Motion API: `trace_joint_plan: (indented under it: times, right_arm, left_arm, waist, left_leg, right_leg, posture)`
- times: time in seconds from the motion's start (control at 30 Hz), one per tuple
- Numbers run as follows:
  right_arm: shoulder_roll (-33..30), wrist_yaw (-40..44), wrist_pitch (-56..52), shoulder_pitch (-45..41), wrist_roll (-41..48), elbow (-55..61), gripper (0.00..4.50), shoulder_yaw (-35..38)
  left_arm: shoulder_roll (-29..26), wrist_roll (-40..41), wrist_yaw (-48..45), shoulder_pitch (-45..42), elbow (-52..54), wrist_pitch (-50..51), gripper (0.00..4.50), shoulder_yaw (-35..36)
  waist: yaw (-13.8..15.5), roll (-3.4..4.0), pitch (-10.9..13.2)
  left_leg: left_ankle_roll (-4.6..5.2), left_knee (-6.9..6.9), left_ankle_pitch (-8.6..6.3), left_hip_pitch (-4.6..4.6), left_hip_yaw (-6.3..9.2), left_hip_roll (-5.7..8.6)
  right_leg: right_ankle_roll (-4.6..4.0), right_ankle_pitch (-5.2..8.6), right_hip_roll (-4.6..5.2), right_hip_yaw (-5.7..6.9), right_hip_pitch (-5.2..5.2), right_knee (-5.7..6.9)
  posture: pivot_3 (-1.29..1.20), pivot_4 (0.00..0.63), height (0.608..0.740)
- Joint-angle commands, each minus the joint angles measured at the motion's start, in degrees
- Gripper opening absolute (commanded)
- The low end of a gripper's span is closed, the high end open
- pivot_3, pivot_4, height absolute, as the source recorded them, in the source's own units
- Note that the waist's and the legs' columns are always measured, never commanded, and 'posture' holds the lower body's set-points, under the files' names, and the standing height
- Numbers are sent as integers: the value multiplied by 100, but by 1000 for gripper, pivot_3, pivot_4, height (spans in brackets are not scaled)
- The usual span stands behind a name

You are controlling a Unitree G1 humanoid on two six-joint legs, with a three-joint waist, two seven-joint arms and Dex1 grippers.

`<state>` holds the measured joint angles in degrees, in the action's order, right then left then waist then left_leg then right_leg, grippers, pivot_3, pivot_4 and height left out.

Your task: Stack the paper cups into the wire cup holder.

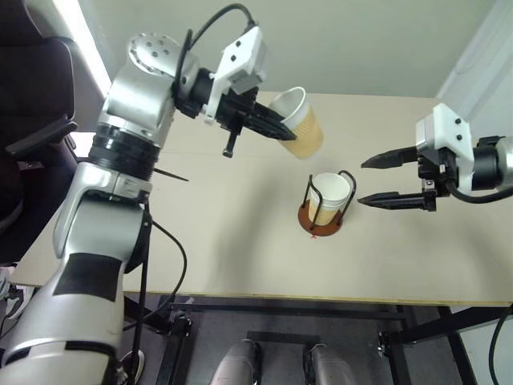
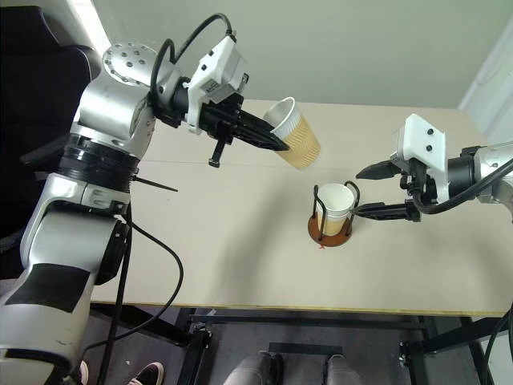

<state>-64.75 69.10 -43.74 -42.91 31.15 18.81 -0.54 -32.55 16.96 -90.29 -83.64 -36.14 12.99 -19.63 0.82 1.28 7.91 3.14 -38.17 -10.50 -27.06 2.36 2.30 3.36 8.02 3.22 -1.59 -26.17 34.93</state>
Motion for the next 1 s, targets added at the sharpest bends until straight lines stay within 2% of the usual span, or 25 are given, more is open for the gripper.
trace_joint_plan:
  times: [0.03, 0.17, 0.5, 1.0]
  right_arm:
    - [-56, -136, 125, 85, -47, 202, 3347, 299]
    - [-69, -271, 130, 275, -24, 322, 3347, 428]
    - [-125, -477, -41, 495, 119, 635, 3347, 666]
    - [-246, -777, -323, 904, 347, 1011, 3347, 1142]
  left_arm:
    - [127, 84, -221, -290, -329, -255, 11, -121]
    - [411, 237, -221, -454, -690, -450, 11, -421]
    - [907, -45, -221, -719, -1610, -1151, 11, -878]
    - [1698, -432, -221, -1117, -2423, -1696, 11, -351]
  waist:
    - [3, 0, 0]
    - [23, 0, 0]
    - [63, 0, 0]
    - [107, -1, 1]
  left_leg:
    - [6, -1, -2, 0, -1, 1]
    - [27, -14, -11, -5, -2, 1]
    - [36, -51, -42, -17, -11, 1]
    - [66, -107, -73, -32, -30, 10]
  right_leg:
    - [4, 3, -1, 1, 1, 0]
    - [39, 1, 1, 0, 3, -1]
    - [84, 15, 2, 0, 6, 0]
    - [125, 21, 10, -10, 21, -3]
  posture:
    - [0, 150, 740]
    - [0, 150, 740]
    - [0, 150, 740]
    - [0, 150, 740]
